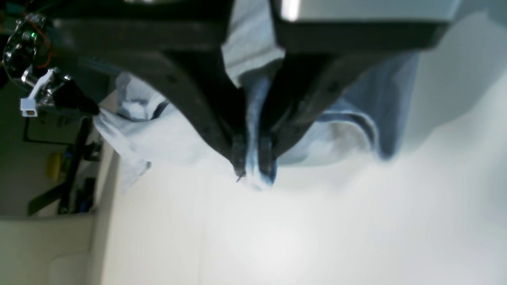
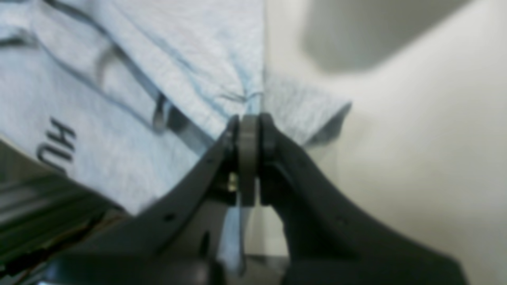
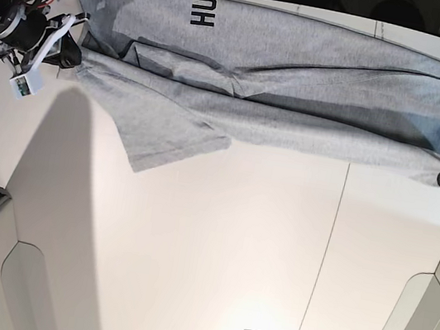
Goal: Fold the T-shirt properly
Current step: 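Grasp the hem corners with both grippers and fold the hem over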
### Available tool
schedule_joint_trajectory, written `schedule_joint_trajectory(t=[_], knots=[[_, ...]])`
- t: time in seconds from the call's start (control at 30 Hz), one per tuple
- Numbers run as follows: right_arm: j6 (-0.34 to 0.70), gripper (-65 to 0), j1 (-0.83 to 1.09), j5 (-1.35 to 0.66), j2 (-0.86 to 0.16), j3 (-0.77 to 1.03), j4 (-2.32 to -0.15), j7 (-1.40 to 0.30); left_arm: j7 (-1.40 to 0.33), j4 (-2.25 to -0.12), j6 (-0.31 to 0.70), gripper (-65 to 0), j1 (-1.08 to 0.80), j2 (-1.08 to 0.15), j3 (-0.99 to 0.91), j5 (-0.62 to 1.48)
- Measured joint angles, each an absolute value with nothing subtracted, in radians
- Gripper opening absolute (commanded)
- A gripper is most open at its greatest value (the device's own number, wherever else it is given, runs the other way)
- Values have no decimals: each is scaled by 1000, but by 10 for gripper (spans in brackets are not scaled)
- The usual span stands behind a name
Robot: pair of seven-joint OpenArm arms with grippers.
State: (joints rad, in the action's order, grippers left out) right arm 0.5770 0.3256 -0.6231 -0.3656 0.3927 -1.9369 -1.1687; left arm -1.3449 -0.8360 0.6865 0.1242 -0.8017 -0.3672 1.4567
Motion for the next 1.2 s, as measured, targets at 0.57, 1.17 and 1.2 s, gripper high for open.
schedule_joint_trajectory(t=[0.57, 1.17, 1.2], knots=[[572, -650, 416, -601, -365, 392, -1941, -1195, -1346, -836, 687, -650, 83, -803, -367, 1459], [572, -650, 413, -601, -366, 392, -1941, -1194, -1392, -836, 687, -650, 83, -804, -367, 1459], [572, -650, 413, -601, -366, 393, -1941, -1194, -1392, -836, 687, -650, 83, -804, -367, 1459]])
